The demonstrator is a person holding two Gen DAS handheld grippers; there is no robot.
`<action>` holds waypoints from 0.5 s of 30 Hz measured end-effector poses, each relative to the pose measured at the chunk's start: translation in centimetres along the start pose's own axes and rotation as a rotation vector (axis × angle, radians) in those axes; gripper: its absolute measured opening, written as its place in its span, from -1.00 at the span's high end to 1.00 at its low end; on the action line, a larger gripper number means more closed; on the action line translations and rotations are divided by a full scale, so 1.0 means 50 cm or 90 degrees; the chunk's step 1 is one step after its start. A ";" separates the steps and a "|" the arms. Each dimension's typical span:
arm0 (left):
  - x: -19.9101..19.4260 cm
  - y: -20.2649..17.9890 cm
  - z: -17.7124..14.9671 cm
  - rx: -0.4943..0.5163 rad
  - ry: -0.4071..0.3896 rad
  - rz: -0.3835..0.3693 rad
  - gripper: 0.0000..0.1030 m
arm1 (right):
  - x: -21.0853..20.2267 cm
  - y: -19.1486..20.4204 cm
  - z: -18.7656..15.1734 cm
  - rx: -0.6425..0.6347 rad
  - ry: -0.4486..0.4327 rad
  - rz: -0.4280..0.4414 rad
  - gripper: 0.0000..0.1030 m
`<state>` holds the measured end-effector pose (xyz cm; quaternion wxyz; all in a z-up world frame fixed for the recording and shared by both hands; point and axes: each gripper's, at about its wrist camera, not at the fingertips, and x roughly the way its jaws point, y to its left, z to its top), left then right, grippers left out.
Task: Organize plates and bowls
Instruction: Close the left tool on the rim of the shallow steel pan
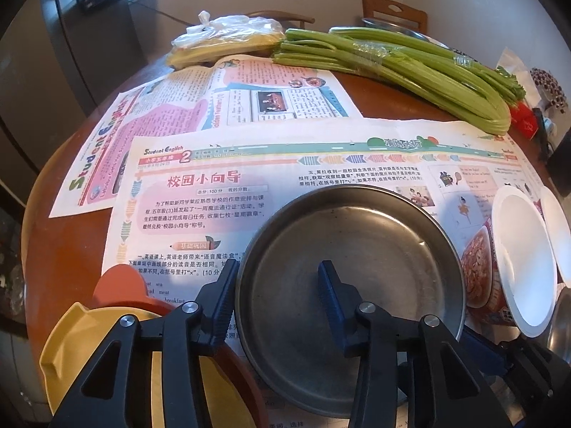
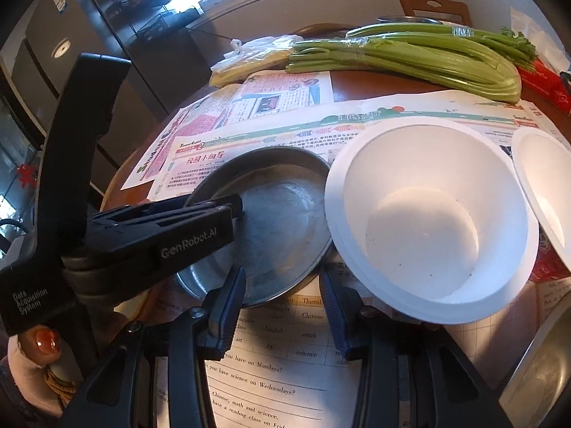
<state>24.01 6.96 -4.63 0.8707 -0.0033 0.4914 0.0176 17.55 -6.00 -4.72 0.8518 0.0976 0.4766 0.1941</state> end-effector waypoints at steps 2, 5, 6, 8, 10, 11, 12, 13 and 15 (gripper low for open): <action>-0.006 0.002 -0.001 -0.002 -0.003 -0.005 0.09 | -0.002 -0.003 0.000 0.006 0.000 0.006 0.15; -0.018 0.004 0.000 -0.006 -0.011 -0.008 0.09 | -0.007 -0.004 0.000 0.010 -0.002 0.013 0.15; -0.024 0.004 0.000 -0.006 -0.016 -0.008 0.09 | -0.011 -0.004 0.001 0.011 -0.004 0.016 0.15; -0.036 0.006 -0.001 -0.011 -0.023 -0.007 0.09 | -0.018 -0.001 0.000 0.009 -0.008 0.019 0.15; -0.049 0.009 -0.003 -0.016 -0.030 -0.009 0.09 | -0.026 0.003 0.001 0.006 -0.014 0.023 0.15; -0.054 0.010 -0.004 -0.020 -0.031 -0.011 0.09 | -0.029 0.005 0.001 0.004 -0.015 0.024 0.15; -0.059 0.011 -0.005 -0.022 -0.034 -0.011 0.09 | -0.035 0.007 0.001 0.002 -0.018 0.024 0.15; -0.065 0.009 -0.006 -0.021 -0.038 -0.010 0.09 | -0.039 0.007 0.001 0.002 -0.021 0.025 0.15; -0.075 0.008 -0.009 -0.021 -0.045 -0.010 0.09 | -0.049 0.008 0.003 0.003 -0.028 0.028 0.15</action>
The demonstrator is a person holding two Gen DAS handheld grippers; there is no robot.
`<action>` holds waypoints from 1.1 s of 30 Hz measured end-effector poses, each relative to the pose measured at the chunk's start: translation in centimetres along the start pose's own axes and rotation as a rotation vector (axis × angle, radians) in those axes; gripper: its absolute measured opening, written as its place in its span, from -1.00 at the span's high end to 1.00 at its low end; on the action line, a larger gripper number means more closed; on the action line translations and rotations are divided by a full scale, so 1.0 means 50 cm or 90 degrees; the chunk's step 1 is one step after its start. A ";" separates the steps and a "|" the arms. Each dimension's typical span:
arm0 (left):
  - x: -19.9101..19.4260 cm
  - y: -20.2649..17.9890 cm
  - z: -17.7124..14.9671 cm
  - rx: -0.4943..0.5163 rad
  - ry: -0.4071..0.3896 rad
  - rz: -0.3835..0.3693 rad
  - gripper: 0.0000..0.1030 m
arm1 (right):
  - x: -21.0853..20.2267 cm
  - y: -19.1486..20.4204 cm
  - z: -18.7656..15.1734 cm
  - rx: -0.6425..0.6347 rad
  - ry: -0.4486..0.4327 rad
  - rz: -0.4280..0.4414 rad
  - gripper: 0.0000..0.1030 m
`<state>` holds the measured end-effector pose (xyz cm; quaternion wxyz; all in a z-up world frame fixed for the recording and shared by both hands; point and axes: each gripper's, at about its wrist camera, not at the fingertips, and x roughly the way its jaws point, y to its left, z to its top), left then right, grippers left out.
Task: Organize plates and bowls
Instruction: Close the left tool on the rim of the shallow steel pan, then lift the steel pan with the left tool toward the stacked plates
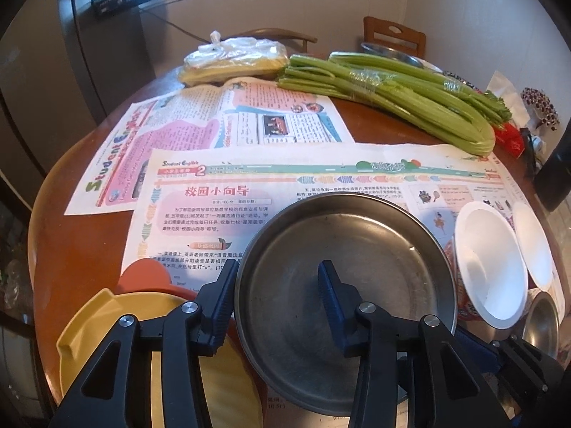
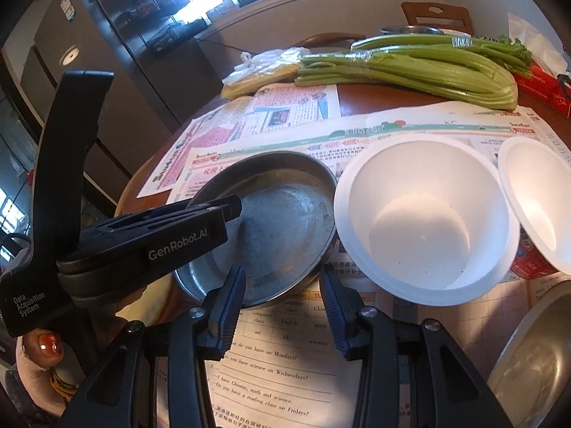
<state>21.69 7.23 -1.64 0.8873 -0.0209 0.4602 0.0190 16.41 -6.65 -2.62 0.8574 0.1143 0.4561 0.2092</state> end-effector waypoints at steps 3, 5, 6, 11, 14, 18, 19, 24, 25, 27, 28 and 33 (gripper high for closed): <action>-0.013 -0.001 -0.001 -0.002 -0.005 -0.004 0.09 | -0.012 0.001 0.000 0.001 -0.009 -0.001 0.15; -0.023 -0.003 -0.002 -0.002 -0.010 -0.012 0.09 | -0.020 0.002 -0.001 0.000 -0.014 0.002 0.15; -0.027 -0.004 -0.004 -0.005 -0.010 -0.015 0.09 | -0.025 0.003 -0.003 -0.002 -0.015 0.005 0.15; -0.039 -0.006 -0.011 -0.007 -0.013 -0.019 0.09 | -0.037 0.006 -0.008 -0.003 -0.020 0.002 0.15; -0.051 -0.003 -0.016 -0.011 -0.018 -0.025 0.09 | -0.049 0.008 -0.012 -0.006 -0.025 0.004 0.15; -0.077 -0.001 -0.020 -0.010 -0.032 -0.023 0.09 | -0.065 0.016 -0.015 -0.012 -0.034 0.009 0.15; -0.082 0.001 -0.021 -0.012 -0.035 -0.025 0.09 | -0.070 0.018 -0.016 -0.015 -0.037 0.011 0.15; -0.119 0.007 -0.026 -0.014 -0.055 -0.022 0.09 | -0.093 0.033 -0.019 -0.025 -0.048 0.017 0.15; -0.125 0.008 -0.027 -0.015 -0.058 -0.022 0.09 | -0.098 0.037 -0.019 -0.029 -0.051 0.017 0.15; -0.139 0.013 -0.029 -0.018 -0.064 -0.025 0.09 | -0.109 0.045 -0.019 -0.036 -0.059 0.018 0.15; -0.146 0.017 -0.029 -0.020 -0.066 -0.027 0.09 | -0.114 0.049 -0.018 -0.038 -0.062 0.019 0.15; -0.189 0.031 -0.036 -0.019 -0.087 -0.020 0.09 | -0.141 0.074 -0.017 -0.058 -0.079 0.025 0.15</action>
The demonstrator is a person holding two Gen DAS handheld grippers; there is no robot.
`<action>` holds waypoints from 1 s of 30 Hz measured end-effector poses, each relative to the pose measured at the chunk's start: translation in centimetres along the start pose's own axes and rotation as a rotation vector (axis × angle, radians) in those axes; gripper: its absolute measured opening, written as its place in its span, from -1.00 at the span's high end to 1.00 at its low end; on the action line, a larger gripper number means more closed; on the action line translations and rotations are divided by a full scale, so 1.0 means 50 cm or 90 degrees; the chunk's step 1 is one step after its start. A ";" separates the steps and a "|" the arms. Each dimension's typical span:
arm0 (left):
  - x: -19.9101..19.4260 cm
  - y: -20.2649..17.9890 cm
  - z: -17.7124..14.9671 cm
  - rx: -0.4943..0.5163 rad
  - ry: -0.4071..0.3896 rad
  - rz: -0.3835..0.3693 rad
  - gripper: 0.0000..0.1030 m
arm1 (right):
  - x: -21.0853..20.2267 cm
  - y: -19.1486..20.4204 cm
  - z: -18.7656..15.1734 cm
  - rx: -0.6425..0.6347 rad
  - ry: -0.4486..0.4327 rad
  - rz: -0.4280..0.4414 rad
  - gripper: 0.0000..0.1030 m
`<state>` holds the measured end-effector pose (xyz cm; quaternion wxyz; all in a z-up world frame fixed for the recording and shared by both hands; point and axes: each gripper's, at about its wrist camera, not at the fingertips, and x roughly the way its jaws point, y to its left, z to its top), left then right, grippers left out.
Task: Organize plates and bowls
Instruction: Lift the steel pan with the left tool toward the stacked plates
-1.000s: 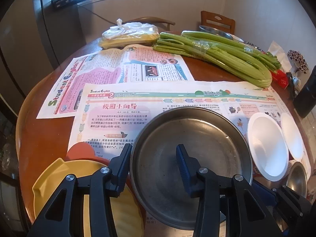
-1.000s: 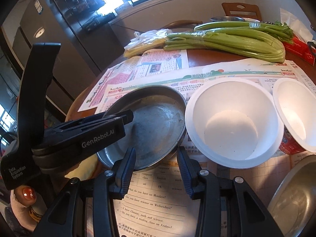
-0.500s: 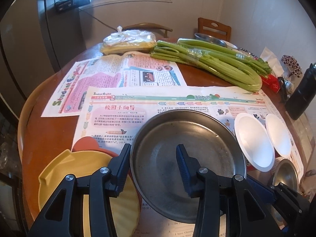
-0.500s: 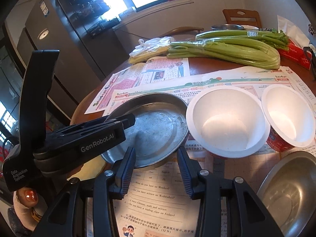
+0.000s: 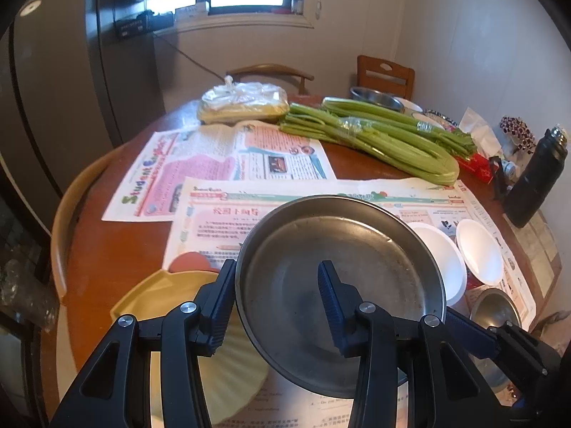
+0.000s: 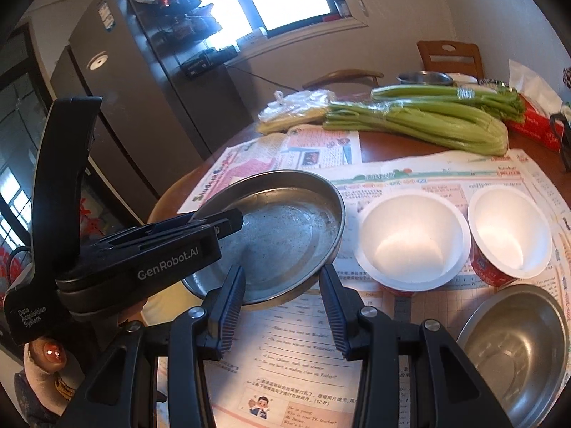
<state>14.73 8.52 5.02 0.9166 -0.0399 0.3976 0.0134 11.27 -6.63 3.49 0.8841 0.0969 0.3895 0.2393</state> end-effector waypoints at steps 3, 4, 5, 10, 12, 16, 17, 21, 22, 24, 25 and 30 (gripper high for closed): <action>-0.026 0.013 -0.002 -0.004 -0.012 0.004 0.09 | -0.013 0.021 0.004 -0.015 -0.010 0.003 0.15; -0.035 0.019 -0.003 -0.006 -0.016 0.005 0.09 | -0.017 0.029 0.006 -0.021 -0.013 0.005 0.15; -0.044 0.026 -0.005 -0.011 -0.020 0.005 0.09 | -0.021 0.038 0.007 -0.027 -0.015 0.007 0.15; -0.085 0.058 -0.016 -0.021 -0.038 0.011 0.09 | -0.035 0.079 0.008 -0.057 -0.025 0.015 0.15; -0.092 0.071 -0.021 -0.027 -0.041 0.016 0.09 | -0.037 0.095 0.008 -0.067 -0.027 0.018 0.15; -0.094 0.106 -0.041 -0.048 -0.038 0.019 0.09 | -0.027 0.127 0.004 -0.090 -0.023 0.022 0.15; -0.092 0.112 -0.046 -0.053 -0.035 0.020 0.09 | -0.020 0.135 0.001 -0.096 -0.017 0.023 0.15; -0.071 0.149 -0.069 -0.077 -0.013 0.019 0.09 | 0.008 0.155 -0.009 -0.112 0.005 0.025 0.15; -0.068 0.155 -0.074 -0.081 -0.011 0.018 0.09 | 0.013 0.158 -0.013 -0.114 0.010 0.026 0.15; -0.059 0.166 -0.083 -0.088 -0.007 0.021 0.09 | 0.028 0.164 -0.018 -0.118 0.021 0.027 0.15; -0.055 0.170 -0.087 -0.091 -0.006 0.023 0.09 | 0.035 0.167 -0.022 -0.119 0.027 0.028 0.15; -0.036 0.189 -0.105 -0.101 0.001 0.035 0.09 | 0.063 0.178 -0.035 -0.131 0.047 0.026 0.15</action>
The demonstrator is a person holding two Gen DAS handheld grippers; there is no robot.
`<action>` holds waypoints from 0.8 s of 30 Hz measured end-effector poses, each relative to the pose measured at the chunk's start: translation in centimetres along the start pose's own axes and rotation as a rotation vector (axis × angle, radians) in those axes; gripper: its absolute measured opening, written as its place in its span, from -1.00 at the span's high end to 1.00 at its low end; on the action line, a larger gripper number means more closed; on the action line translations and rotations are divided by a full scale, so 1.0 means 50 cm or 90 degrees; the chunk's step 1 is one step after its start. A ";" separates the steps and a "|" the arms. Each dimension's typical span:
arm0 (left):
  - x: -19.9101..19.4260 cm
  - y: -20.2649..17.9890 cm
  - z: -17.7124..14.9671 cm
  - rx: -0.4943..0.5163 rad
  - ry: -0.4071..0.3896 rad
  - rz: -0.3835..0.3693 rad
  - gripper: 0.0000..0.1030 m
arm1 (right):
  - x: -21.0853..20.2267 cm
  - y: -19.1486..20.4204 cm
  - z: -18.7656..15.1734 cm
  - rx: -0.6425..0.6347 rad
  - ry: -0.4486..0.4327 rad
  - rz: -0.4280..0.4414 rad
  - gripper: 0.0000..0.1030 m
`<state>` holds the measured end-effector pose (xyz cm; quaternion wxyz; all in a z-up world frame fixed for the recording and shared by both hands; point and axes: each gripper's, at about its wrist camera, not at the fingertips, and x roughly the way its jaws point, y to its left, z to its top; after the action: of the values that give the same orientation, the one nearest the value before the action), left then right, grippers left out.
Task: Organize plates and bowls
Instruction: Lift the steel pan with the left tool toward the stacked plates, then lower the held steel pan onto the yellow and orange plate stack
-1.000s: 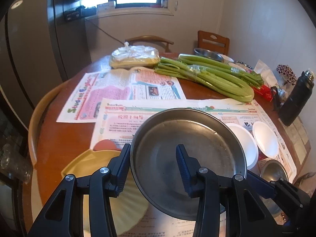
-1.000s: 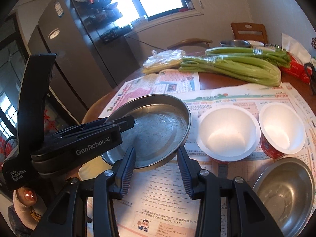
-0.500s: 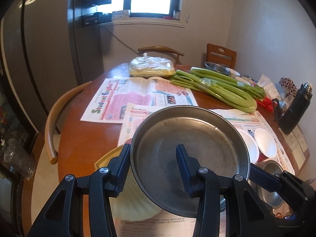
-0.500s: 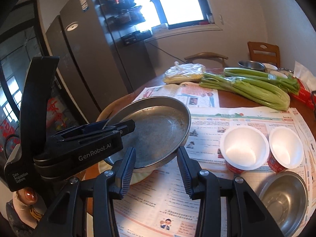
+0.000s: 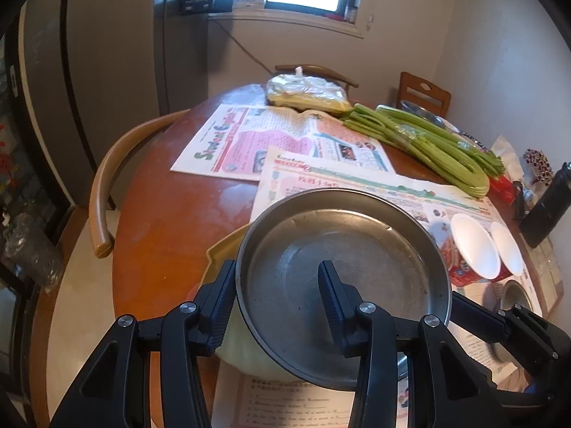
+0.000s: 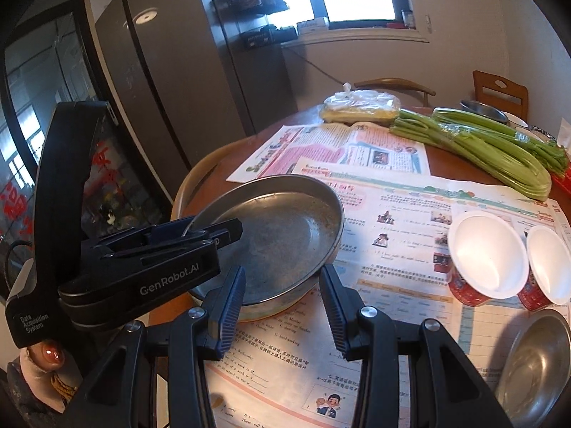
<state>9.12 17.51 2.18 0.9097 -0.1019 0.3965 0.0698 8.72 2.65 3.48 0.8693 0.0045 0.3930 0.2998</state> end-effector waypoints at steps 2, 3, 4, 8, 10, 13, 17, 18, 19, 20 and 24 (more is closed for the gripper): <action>0.008 0.007 -0.006 -0.003 0.008 0.007 0.09 | 0.013 0.001 -0.004 -0.001 0.010 0.003 0.15; 0.011 0.009 -0.009 -0.003 0.009 0.010 0.09 | 0.019 0.004 -0.007 -0.003 0.015 0.004 0.15; 0.014 0.013 -0.012 -0.002 0.010 0.012 0.09 | 0.024 0.005 -0.009 -0.004 0.019 0.005 0.15; 0.024 0.020 -0.023 -0.004 0.018 0.016 0.09 | 0.040 0.008 -0.020 -0.006 0.033 0.010 0.15; 0.029 0.022 -0.029 -0.006 0.023 0.019 0.09 | 0.047 0.009 -0.023 -0.006 0.039 0.011 0.15; 0.032 0.023 -0.033 -0.011 0.019 0.022 0.09 | 0.055 0.007 -0.026 -0.006 0.046 0.012 0.15; 0.034 0.016 -0.039 -0.006 0.011 0.038 0.09 | 0.058 0.008 -0.030 -0.007 0.052 0.012 0.15; 0.035 0.016 -0.041 -0.007 0.012 0.040 0.09 | 0.059 0.008 -0.032 -0.007 0.054 0.013 0.15; 0.037 0.016 -0.042 -0.009 0.013 0.040 0.09 | 0.060 0.008 -0.033 -0.006 0.056 0.013 0.15; 0.038 0.017 -0.043 -0.010 0.015 0.039 0.09 | 0.060 0.008 -0.034 -0.006 0.057 0.014 0.15; 0.042 0.022 -0.043 -0.022 0.013 0.038 0.09 | 0.063 0.006 -0.034 -0.007 0.058 0.016 0.15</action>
<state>8.80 18.15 -0.96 0.9013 -0.1060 0.4073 0.1028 9.01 4.15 0.21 0.8467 -0.0086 0.4302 0.3129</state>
